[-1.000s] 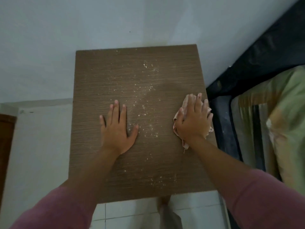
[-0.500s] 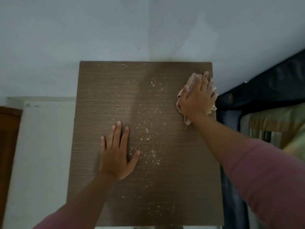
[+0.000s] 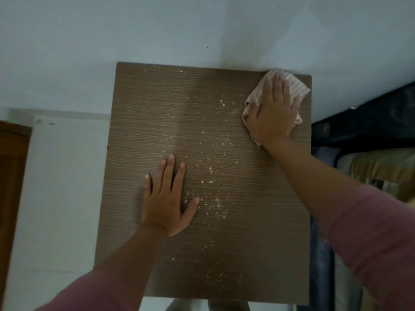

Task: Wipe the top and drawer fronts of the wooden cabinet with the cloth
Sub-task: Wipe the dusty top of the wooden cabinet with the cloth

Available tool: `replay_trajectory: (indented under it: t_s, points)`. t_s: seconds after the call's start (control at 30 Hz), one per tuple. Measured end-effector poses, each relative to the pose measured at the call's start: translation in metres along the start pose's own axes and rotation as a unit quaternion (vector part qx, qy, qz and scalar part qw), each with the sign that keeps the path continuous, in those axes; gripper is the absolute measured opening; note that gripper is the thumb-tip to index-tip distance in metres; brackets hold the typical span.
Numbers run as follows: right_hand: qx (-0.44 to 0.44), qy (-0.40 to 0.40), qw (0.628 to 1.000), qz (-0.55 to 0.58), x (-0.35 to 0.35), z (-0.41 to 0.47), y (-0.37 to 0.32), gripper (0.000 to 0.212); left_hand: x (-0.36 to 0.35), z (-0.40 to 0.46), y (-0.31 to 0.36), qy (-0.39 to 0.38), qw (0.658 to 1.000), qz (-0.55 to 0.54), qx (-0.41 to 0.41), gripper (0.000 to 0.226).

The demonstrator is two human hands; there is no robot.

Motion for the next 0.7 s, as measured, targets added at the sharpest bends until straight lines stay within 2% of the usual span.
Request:
replay_trajectory:
  t_s: [0.13,0.33,0.53,0.7]
  points:
    - [0.041,-0.001,0.999,0.008,-0.002,0.005,-0.007,0.062,0.000,0.001,0.000,-0.002,1.000,-0.006,0.000,0.084]
    - [0.165,-0.030,0.986,0.010,-0.003,0.007,-0.017,0.066,0.000,0.000,0.000,-0.002,1.000,-0.004,0.002,0.084]
    - [0.271,-0.066,0.960,0.006,-0.002,0.019,-0.035,0.063,0.000,0.000,0.001,0.003,1.000,0.007,0.002,0.083]
    - [0.363,-0.121,0.923,-0.026,-0.001,0.031,-0.047,0.067,0.001,0.000,0.001,0.006,1.000,0.009,0.007,0.083]
Point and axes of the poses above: each hand's wrist, its own z-axis towards the middle knuckle, its own x-axis out of the back of the hand, y = z × x, the point moved 4 cm from there along z, towards the middle knuckle, and after that the axes turned 7 degrees about z, right-handed, at the moved point
